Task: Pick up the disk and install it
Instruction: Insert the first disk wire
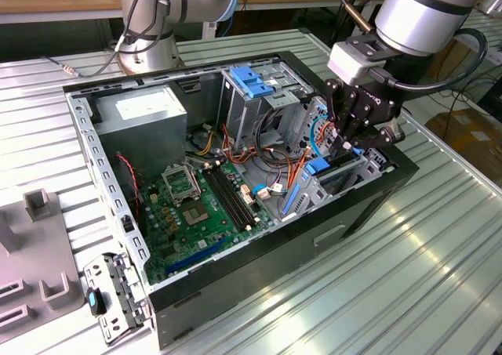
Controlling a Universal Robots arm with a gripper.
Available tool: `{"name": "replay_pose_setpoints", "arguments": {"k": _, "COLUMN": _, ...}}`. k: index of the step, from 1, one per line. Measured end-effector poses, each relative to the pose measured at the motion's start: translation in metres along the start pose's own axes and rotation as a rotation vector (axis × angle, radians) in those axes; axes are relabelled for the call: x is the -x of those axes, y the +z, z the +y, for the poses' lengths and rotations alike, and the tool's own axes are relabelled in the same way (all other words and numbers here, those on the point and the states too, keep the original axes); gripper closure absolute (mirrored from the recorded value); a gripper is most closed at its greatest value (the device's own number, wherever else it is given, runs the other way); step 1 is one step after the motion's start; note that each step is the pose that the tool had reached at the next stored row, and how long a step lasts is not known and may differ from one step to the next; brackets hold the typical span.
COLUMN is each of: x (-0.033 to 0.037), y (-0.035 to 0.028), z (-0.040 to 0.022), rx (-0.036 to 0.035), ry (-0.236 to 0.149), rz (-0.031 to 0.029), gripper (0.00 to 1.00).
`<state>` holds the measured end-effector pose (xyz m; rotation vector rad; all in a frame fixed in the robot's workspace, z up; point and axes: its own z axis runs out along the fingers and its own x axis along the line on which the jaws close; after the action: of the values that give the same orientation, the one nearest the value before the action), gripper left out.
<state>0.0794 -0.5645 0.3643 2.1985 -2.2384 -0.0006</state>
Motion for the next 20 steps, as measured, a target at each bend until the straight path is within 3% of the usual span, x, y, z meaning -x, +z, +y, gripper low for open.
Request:
{"name": "replay_pose_setpoints", "arguments": {"k": 9, "x": 0.0001, "y": 0.0002, "z": -0.0009, "rx": 0.0000, "ry": 0.000, "rz": -0.0002, "gripper": 0.89}}
{"name": "replay_pose_setpoints", "arguments": {"k": 13, "x": 0.0001, "y": 0.0002, "z": -0.0088, "rx": 0.0000, "ry": 0.000, "rz": -0.0001, "gripper": 0.89}}
{"name": "replay_pose_setpoints", "arguments": {"k": 20, "x": 0.0006, "y": 0.0000, "z": -0.0312, "rx": 0.0001, "ry": 0.000, "rz": 0.0001, "gripper": 0.89}}
